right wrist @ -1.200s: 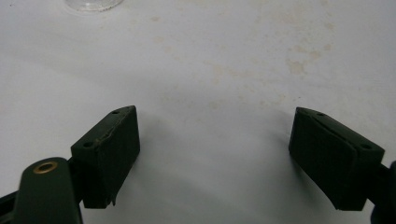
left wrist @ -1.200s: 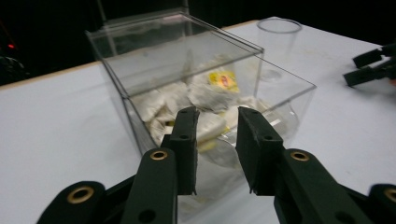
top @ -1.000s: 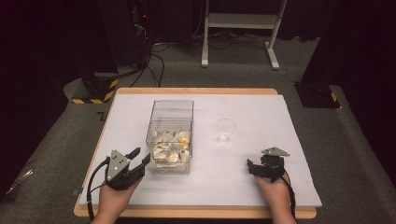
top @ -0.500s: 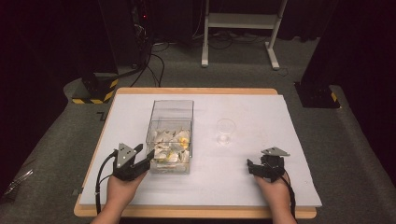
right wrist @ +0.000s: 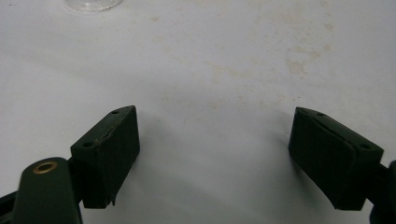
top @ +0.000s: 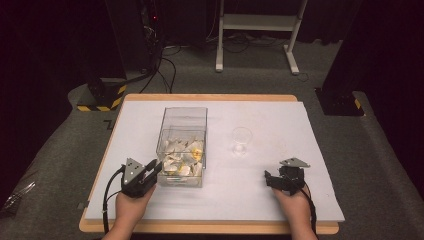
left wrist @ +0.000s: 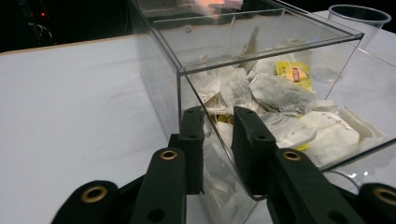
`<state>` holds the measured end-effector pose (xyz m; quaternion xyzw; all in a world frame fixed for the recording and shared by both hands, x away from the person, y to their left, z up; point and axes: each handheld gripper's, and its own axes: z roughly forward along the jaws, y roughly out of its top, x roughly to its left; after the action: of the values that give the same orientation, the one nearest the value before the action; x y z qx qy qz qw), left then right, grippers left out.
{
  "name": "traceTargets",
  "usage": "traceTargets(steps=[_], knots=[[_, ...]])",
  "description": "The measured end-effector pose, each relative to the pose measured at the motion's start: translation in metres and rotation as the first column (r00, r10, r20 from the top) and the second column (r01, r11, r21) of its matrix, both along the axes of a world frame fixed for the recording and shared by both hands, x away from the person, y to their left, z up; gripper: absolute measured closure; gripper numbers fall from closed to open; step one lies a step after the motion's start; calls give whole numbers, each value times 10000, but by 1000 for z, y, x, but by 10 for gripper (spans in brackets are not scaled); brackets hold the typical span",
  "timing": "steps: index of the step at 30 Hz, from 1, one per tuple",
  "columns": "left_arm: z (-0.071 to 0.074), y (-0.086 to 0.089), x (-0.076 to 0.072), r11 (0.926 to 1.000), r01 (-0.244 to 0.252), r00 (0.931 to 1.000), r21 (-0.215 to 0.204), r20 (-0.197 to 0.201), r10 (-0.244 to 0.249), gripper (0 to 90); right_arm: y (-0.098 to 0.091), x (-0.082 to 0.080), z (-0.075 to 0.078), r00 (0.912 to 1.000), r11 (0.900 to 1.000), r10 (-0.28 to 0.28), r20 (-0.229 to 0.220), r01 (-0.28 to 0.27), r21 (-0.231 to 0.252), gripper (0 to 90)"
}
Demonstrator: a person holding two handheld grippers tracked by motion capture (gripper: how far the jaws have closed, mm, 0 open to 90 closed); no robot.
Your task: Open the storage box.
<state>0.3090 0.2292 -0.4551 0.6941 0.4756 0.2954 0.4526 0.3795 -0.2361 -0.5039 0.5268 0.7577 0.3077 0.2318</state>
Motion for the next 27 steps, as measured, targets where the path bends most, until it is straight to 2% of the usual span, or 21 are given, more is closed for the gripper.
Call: traceTargets(steps=[3,11,13,15,19,20,22,27], knots=[[0,1,-3,10000,-27,10000,29,-6,27,759,0,0,0,10000,10000,-2,1,2,-2,165],[-2,-4,-24,9999,-146,9999,44,41,146,750,0,0,0,10000,10000,-1,-1,1,2,165],[-2,-4,-27,9997,-152,9998,166,103,151,750,0,0,0,10000,10000,-3,-1,3,8,166],[-3,-3,-29,9999,-112,9999,97,68,111,743,0,0,0,10000,10000,5,38,-5,-27,167],[-1,-1,-30,9998,-135,9998,120,132,133,649,0,0,0,10000,10000,6,43,-6,-27,167],[2,0,-31,10000,-40,9997,16,222,40,616,0,0,0,10000,10000,6,33,-6,-21,167],[7,-1,-33,9999,0,9991,111,435,-5,573,0,0,0,10000,10000,5,30,-5,-18,167],[19,-1,-37,9999,170,9968,14,784,-170,514,0,0,0,10000,10000,2,20,-2,-6,167]])
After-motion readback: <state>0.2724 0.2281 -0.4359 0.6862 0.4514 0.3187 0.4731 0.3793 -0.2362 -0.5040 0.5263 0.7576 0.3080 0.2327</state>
